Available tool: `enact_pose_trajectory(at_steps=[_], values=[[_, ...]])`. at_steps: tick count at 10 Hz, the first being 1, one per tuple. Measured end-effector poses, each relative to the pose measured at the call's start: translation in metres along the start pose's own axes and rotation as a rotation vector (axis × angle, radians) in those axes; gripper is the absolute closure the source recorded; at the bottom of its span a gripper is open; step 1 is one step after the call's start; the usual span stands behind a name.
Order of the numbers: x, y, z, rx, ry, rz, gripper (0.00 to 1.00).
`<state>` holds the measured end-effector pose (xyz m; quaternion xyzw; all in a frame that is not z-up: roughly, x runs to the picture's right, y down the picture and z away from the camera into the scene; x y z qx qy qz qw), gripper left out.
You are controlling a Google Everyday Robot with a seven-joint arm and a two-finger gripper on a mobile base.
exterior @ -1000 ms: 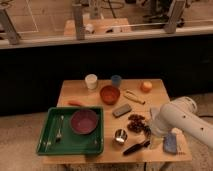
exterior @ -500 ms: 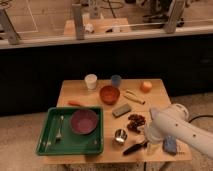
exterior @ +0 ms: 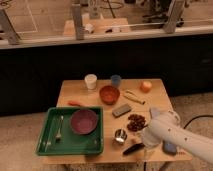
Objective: Place brush in plastic cup
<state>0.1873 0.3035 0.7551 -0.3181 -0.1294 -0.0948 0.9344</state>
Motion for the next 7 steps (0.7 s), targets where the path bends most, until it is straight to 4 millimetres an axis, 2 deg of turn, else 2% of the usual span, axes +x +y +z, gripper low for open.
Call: enact_pose_trajectory(at_steps=[1, 4, 7], values=[[0.001, 0.0, 0.006, -0.007, 0.0, 0.009, 0.24], [0.005, -0.002, 0.025, -0.039, 0.016, 0.049, 0.54], [0.004, 0.002, 0.022, -0.047, 0.016, 0.044, 0.81]])
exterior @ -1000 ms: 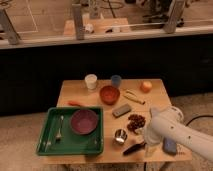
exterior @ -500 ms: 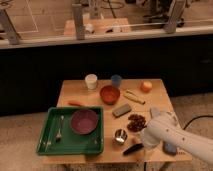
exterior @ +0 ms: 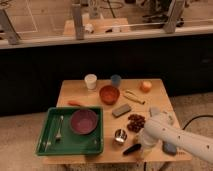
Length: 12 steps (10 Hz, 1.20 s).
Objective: Place brush in plastic cup
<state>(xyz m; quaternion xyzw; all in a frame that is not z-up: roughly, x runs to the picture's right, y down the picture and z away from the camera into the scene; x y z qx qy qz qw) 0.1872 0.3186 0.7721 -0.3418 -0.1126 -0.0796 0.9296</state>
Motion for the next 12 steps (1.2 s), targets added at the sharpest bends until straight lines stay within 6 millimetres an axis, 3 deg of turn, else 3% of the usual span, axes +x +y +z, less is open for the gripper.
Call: enact_pose_trajectory(at_steps=[2, 6, 8, 12], values=[[-0.001, 0.002, -0.003, -0.005, 0.004, -0.011, 0.99], [0.005, -0.002, -0.015, 0.017, 0.012, 0.006, 1.0], [0.01, -0.013, -0.046, 0.066, 0.013, 0.028, 1.0], [0.026, -0.04, -0.152, 0.177, -0.015, 0.085, 1.0]])
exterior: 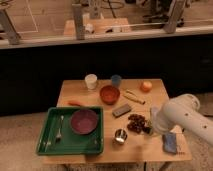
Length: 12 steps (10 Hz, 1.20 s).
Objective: Place brush in plastic cup
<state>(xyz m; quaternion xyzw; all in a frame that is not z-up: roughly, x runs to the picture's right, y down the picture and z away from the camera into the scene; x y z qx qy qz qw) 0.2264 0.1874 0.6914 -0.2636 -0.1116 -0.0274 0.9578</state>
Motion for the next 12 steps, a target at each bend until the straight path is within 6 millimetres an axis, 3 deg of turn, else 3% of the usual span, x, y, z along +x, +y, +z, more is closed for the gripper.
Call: enact_pose_trajectory(at_steps=[2, 5, 8, 10, 12], values=[[0.002, -0.035, -0.046, 0.057, -0.055, 0.018, 1.0], [0.009, -0.107, -0.088, 0.16, -0.182, 0.051, 1.0], [0.021, -0.167, -0.101, 0.243, -0.319, 0.084, 1.0], [0.018, -0.196, -0.102, 0.27, -0.397, 0.074, 1.0], [0.018, -0.203, -0.102, 0.278, -0.419, 0.072, 1.0]])
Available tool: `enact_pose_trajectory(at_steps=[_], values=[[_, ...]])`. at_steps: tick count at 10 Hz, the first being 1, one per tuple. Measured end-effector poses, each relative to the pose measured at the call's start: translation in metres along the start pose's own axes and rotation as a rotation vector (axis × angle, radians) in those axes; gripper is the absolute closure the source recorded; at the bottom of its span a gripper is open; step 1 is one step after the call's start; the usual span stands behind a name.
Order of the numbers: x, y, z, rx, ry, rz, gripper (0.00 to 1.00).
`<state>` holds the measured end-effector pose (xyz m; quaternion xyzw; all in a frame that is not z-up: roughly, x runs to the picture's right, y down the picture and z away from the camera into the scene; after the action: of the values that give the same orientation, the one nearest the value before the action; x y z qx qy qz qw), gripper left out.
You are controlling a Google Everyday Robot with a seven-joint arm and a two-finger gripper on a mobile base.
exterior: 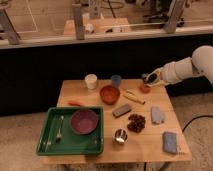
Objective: Place brush in plastic cup
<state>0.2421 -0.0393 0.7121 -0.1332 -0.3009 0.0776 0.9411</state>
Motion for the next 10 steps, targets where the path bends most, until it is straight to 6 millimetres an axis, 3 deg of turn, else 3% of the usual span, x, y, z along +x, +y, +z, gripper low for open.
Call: enact_pose_trajectory(at_steps=[6, 10], values=[[-0.004, 0.002, 0.005, -0.002, -0.026, -0.009, 1.0], [-0.047, -0.014, 0.047, -0.009, -0.12, -0.085, 1.0]])
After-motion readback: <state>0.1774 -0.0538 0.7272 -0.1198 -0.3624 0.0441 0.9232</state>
